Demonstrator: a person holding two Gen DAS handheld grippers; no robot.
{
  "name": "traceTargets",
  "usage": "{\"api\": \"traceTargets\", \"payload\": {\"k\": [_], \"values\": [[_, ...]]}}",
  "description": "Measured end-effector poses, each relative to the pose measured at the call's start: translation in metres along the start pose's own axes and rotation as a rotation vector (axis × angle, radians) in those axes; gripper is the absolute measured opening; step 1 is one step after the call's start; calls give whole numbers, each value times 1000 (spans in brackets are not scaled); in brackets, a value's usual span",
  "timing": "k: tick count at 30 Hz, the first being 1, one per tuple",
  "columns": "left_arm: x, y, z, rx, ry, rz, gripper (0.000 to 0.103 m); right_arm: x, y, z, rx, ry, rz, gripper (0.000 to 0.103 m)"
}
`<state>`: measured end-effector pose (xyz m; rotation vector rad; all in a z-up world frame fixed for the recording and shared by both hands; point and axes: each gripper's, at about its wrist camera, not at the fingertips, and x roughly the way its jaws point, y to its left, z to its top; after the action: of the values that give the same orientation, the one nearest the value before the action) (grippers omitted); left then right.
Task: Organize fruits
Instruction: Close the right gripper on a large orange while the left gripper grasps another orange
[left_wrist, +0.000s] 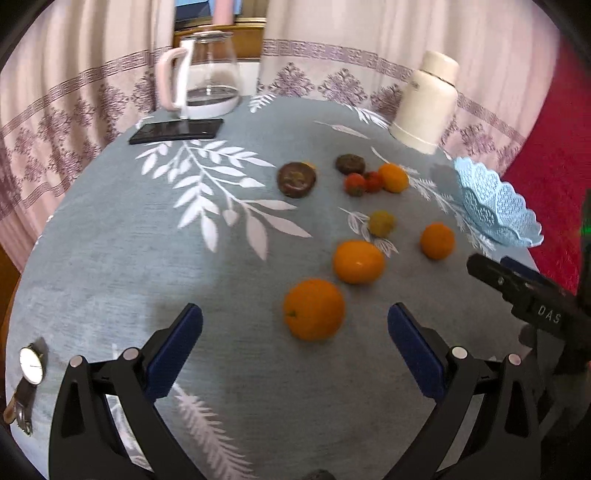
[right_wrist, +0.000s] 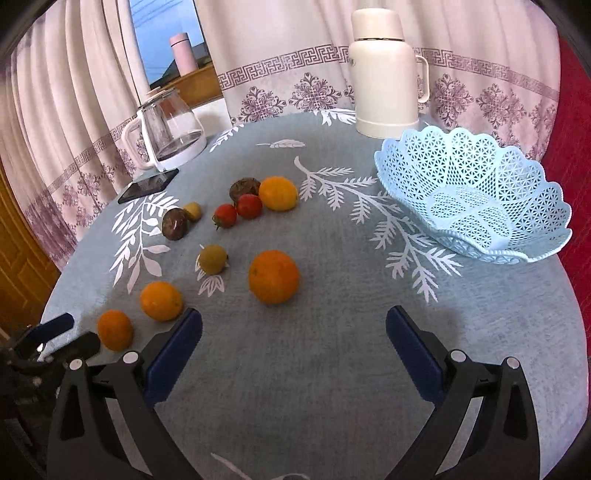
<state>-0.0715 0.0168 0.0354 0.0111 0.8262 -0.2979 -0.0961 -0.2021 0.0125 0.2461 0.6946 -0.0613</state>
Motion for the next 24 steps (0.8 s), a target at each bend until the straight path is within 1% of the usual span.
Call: {"api": "traceTargets", "payload": {"k": [3,5,6,11,12,14,17,18,20,22,24], "values": [[10,-4,0,-13,21,-5,101,2,-2,-2,8,7,2,98],[16,-4,2,-23,34,-2,94,2,-2,-3,8,8,2,98],[20,-3,3,-30,47,0,93,2,-2,-3,7,9,2,98],[34,1,3,-53,83,10,81,5,-1,-5,-1,23,0,98],[35,1,2,-52,82,12,80,6,-1,-5,-3,25,-1,98],[35,1,2,-46,73,8,75,6,0,-5,-6,29,-3,98],[34,0,1,-39,60,-7,73,8,2,-4,-14,41,-15,98],[33,0,0,-38,54,-17,71,10,3,-4,-18,47,-19,98],[32,0,0,-37,45,-30,61,12,4,-4,-21,57,-26,98],[31,1,-1,-44,37,-44,54,14,4,-2,-19,65,-27,98],[30,4,-1,-54,29,-60,50,15,5,0,-16,69,-23,98]]}}
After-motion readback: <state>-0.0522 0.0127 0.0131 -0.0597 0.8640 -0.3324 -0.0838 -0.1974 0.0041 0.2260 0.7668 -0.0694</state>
